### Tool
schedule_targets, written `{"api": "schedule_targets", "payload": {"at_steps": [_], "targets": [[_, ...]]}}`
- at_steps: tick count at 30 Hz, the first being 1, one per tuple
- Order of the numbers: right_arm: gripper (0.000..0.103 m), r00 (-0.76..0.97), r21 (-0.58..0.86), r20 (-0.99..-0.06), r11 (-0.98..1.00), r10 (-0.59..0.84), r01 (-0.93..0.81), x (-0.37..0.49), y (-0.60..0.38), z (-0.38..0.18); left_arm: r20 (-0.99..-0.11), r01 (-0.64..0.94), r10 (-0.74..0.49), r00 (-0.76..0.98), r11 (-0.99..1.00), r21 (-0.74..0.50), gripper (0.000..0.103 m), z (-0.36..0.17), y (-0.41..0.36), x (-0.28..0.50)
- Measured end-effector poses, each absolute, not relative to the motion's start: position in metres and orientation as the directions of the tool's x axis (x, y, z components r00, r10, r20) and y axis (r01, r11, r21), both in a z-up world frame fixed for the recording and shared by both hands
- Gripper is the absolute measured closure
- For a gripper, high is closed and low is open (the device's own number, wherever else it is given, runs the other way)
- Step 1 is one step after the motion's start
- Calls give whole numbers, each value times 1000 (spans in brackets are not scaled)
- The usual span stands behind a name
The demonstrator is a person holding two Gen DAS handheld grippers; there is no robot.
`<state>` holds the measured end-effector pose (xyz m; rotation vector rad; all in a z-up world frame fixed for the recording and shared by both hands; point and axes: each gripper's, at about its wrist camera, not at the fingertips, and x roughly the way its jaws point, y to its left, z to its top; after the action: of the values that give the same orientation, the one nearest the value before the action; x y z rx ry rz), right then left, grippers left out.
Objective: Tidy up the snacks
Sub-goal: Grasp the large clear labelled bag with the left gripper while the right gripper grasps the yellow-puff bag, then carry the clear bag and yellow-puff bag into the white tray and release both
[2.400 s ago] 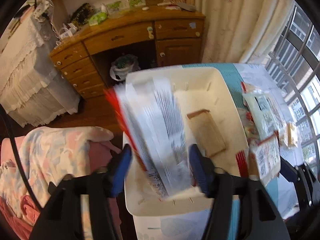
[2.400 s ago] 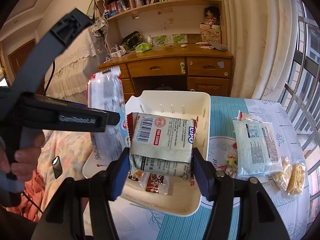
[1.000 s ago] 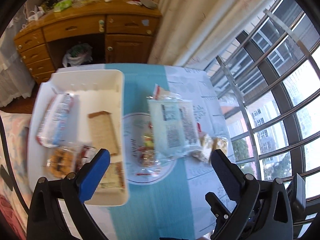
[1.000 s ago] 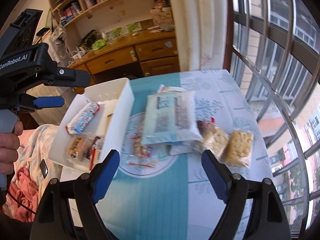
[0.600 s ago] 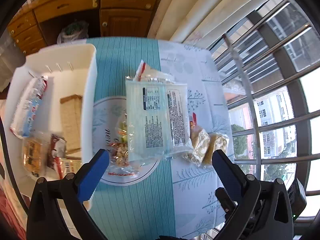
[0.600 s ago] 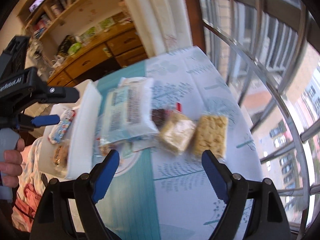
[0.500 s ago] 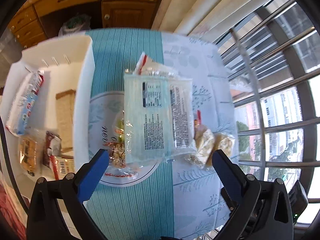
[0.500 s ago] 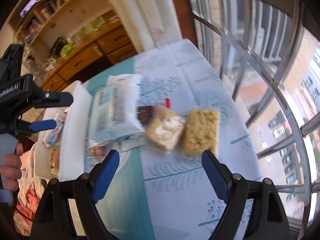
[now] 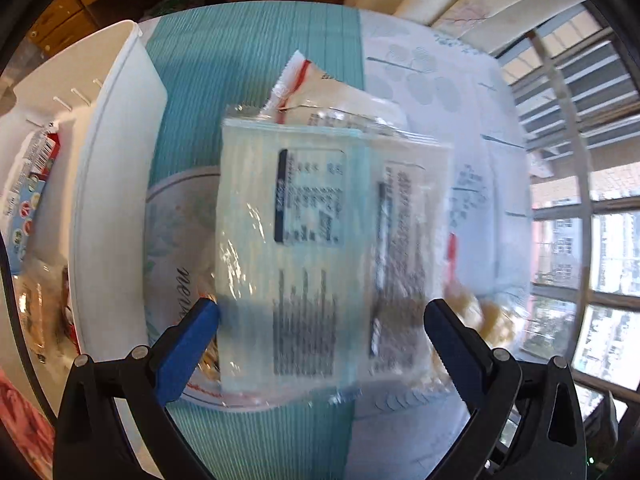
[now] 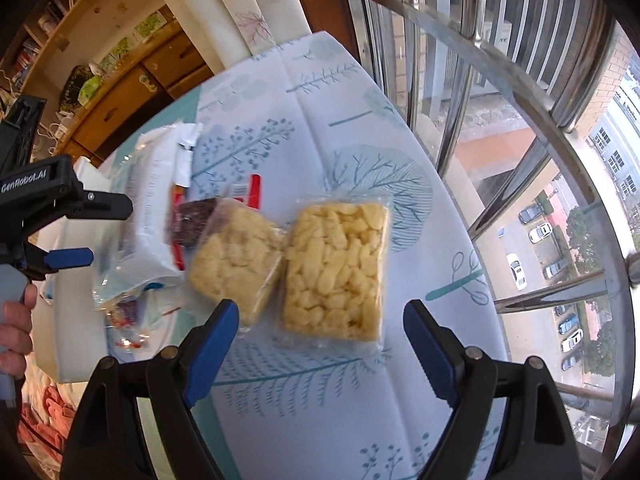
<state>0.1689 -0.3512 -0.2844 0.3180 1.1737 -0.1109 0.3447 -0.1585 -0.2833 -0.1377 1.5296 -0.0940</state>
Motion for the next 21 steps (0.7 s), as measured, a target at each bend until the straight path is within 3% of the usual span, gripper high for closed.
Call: {"api": "schedule_targets", "payload": {"at_steps": [12,21], "targets": [[18,353,187,-930,962,107,201,186,-351,-301,-995,-53,-96,-10,994,-95,0,-318,-170,365],[38,345,153,-935,969,78,195,190,-353,-305,-995,-64,-97,-5,993,-97,4,-328,-173,375]]}}
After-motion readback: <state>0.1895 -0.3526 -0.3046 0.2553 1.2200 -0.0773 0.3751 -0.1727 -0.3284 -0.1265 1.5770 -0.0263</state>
